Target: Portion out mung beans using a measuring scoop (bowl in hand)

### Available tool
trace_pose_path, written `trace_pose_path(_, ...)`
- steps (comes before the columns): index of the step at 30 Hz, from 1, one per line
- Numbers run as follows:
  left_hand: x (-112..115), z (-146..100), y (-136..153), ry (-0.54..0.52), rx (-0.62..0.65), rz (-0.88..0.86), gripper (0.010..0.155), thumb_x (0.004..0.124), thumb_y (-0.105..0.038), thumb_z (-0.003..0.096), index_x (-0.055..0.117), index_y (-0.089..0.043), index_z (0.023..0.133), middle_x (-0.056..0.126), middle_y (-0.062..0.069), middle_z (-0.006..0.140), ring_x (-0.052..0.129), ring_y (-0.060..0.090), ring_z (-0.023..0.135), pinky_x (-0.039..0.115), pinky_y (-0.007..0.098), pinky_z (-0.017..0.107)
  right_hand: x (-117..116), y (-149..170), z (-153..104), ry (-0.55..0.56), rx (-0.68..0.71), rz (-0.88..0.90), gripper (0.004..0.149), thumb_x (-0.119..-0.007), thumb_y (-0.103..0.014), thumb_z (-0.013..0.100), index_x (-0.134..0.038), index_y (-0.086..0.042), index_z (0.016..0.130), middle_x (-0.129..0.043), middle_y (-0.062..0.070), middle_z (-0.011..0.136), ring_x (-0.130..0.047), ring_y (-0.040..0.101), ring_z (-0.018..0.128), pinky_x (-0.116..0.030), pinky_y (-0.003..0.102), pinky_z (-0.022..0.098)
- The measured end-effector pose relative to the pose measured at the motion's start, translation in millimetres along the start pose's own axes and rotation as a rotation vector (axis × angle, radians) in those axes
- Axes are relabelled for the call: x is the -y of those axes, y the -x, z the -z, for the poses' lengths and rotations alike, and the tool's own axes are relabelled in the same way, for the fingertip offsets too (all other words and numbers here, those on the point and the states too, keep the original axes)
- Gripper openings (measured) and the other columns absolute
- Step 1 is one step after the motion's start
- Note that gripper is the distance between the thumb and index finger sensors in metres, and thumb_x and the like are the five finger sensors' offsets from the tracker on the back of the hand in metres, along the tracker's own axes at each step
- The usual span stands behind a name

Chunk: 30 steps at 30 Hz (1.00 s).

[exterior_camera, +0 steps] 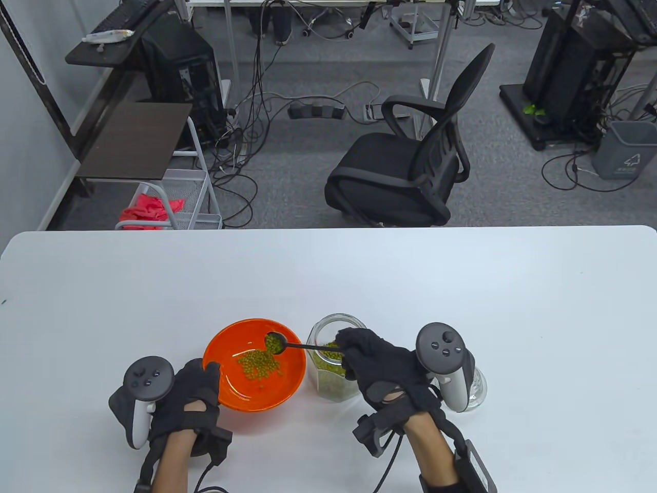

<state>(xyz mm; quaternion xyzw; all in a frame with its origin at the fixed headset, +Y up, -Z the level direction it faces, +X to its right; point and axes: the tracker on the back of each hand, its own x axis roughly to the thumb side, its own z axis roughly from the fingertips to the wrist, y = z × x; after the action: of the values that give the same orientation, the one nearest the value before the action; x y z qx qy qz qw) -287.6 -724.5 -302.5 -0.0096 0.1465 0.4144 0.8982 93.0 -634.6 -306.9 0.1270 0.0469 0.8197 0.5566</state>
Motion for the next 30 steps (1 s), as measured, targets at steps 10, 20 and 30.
trace_pose_path(10,0.5,-0.1,0.0,0.002,0.002,0.001,0.052,0.073,-0.05,0.0525,0.081,-0.012,0.087,0.098,-0.014,0.035,0.102,-0.006,0.003,0.093,0.015,0.004,-23.5,-15.5,-4.4,-0.019,0.058,-0.185,0.044,-0.075,-0.014,0.045,-0.078,-0.013,0.09,-0.082,0.023,0.077,-0.091,0.039,0.06,-0.066,0.066,0.055)
trace_pose_path(20,0.6,-0.1,-0.1,0.001,0.001,0.002,0.052,0.073,-0.05,0.0526,0.081,-0.012,0.087,0.098,-0.014,0.035,0.102,-0.006,0.003,0.093,0.015,0.004,-20.1,-20.4,-6.8,0.012,0.084,-0.183,0.042,-0.076,-0.012,0.045,-0.084,-0.016,0.086,-0.081,0.023,0.08,-0.089,0.041,0.063,-0.064,0.068,0.055)
trace_pose_path(30,0.6,0.1,-0.1,0.001,0.003,0.004,0.052,0.073,-0.05,0.0525,0.081,-0.012,0.087,0.098,-0.013,0.035,0.102,-0.006,0.003,0.093,0.016,0.004,16.9,-18.0,-15.1,0.166,0.064,-0.056,0.04,-0.076,-0.018,0.046,-0.081,-0.012,0.085,-0.083,0.022,0.073,-0.091,0.037,0.056,-0.067,0.066,0.053)
